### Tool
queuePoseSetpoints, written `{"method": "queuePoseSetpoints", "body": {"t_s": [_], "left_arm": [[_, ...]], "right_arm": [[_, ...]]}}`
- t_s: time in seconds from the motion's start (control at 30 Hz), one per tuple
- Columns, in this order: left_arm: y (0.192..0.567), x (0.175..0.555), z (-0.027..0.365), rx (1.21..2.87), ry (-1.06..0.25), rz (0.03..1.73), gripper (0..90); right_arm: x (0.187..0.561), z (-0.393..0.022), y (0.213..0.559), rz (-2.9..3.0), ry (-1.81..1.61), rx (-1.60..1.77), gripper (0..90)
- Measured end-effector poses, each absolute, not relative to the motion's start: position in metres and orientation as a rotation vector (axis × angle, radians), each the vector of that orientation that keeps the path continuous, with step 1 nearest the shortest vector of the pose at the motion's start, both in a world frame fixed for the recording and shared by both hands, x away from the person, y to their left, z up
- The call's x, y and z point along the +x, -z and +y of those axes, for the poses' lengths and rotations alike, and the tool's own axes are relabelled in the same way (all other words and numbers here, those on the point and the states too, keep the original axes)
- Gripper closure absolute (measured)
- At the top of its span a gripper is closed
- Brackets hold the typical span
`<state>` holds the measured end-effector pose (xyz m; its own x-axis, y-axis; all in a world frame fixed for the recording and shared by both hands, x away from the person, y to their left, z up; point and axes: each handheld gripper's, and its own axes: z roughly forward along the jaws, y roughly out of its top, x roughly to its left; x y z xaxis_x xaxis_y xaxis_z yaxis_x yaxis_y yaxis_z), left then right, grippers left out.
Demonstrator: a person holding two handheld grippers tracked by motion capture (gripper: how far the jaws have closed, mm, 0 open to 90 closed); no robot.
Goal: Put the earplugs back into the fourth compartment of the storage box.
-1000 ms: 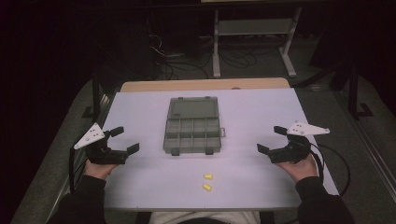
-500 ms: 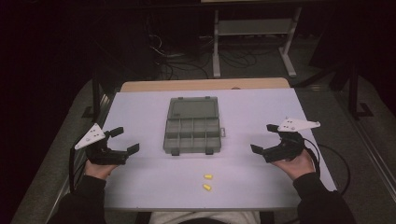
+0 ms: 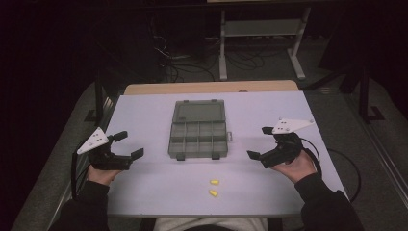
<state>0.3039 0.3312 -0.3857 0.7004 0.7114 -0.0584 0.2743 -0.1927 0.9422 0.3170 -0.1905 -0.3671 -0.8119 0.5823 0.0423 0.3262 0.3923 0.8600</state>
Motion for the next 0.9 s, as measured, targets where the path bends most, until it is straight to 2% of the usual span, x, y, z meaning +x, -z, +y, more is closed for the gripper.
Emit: {"method": "queuePoseSetpoints", "body": {"t_s": [0.9], "left_arm": [[0.386, 0.304, 0.332, 1.765, -0.476, 0.785, 2.2]], "right_arm": [[0.315, -0.141, 0.368, 2.573, -1.293, 0.658, 0.0]]}}
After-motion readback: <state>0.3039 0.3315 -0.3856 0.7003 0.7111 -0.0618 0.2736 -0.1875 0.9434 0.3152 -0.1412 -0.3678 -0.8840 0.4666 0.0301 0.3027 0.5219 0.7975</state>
